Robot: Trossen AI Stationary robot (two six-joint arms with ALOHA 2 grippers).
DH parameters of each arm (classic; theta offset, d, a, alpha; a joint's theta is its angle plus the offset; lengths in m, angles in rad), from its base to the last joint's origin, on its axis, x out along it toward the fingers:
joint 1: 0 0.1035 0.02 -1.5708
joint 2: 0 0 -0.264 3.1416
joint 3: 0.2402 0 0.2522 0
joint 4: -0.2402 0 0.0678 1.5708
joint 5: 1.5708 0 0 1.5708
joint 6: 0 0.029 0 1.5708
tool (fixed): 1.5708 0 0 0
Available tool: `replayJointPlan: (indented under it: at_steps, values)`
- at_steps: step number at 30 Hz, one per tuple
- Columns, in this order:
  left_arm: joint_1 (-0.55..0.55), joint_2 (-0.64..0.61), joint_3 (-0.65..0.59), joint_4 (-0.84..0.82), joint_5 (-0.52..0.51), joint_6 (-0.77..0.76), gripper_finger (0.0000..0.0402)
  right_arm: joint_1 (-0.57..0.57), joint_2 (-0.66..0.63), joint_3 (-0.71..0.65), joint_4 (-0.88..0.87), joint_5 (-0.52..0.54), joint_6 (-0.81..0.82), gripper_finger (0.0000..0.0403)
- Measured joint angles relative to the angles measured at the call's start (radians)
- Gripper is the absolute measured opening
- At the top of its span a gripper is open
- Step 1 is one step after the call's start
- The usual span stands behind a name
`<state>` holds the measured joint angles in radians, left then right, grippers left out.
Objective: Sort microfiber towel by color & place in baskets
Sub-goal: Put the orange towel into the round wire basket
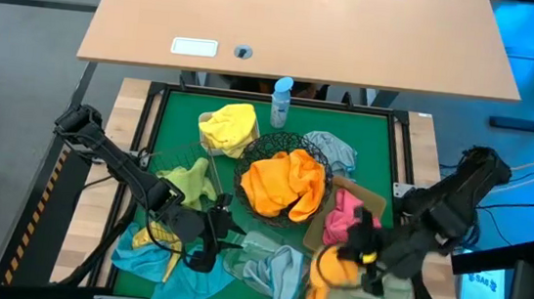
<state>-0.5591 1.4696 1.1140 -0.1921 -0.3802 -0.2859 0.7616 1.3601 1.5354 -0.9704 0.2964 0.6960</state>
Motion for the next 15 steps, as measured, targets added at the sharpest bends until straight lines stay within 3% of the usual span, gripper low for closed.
replayJointPlan:
  at_steps: [6,15]
  values:
    - [0.0,0.0,0.0,0.0,-0.004,0.0,0.0147,-0.086,-0.013,0.148,0.007,0.117,-0.162,0.0003]
    - [0.0,0.0,0.0,0.002,-0.028,0.0,0.0146,-0.306,-0.013,0.297,0.132,0.148,-0.439,0.0002]
